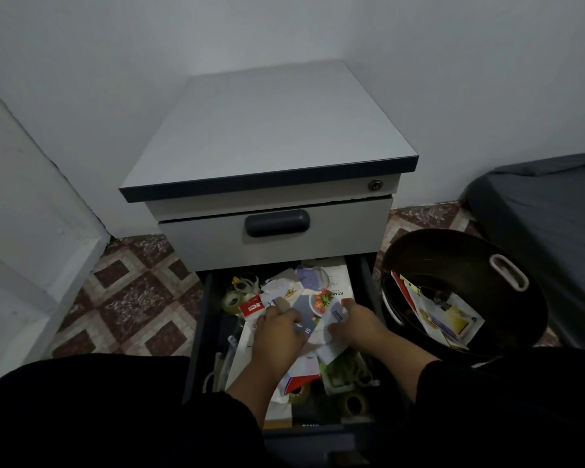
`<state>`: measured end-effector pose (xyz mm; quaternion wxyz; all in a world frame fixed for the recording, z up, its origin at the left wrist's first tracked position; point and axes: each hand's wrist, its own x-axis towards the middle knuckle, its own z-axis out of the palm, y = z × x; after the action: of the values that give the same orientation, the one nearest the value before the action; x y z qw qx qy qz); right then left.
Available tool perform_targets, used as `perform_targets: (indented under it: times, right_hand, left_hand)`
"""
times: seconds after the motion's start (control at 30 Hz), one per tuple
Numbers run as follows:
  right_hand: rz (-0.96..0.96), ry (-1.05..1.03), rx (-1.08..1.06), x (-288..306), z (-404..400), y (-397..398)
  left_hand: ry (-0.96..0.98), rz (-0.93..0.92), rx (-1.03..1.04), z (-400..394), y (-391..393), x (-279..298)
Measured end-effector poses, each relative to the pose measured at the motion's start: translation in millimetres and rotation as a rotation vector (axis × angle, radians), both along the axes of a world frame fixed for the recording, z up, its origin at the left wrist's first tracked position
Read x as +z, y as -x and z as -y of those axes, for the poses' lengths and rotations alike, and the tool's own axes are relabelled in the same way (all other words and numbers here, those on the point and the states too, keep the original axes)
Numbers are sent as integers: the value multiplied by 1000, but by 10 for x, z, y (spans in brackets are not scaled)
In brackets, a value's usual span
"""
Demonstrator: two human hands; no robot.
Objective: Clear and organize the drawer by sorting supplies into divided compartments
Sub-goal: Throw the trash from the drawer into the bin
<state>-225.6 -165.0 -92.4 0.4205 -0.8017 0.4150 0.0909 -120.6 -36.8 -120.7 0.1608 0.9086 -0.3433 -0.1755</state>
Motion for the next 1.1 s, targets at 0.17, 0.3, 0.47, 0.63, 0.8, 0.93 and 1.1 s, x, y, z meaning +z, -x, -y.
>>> perform_targets:
  times: [0.17, 0.3, 0.47, 0.63, 0.8, 0.93, 1.1]
  right_hand:
    - [54, -72, -129, -72, -49, -54]
    - [110, -234, -218, -128, -48, -55]
    - [142, -403, -290, 13, -8, -23]
    - [206, -435, -344, 189, 58, 30]
    - [133, -376, -291, 76, 62, 33]
    - [130, -332, -308, 5, 10, 21]
    - [169, -300, -338, -2, 14, 29]
  left_hand:
    - [95, -145, 178, 14, -10, -14]
    - [287, -390, 362, 26, 12, 26]
    - [580, -722, 597, -41, -8, 136]
    - [599, -813, 646, -130, -111, 278]
    - [405, -832, 485, -210, -95, 379]
    - [341, -814, 397, -220, -43, 416]
    - [373, -807, 406, -200, -23, 430]
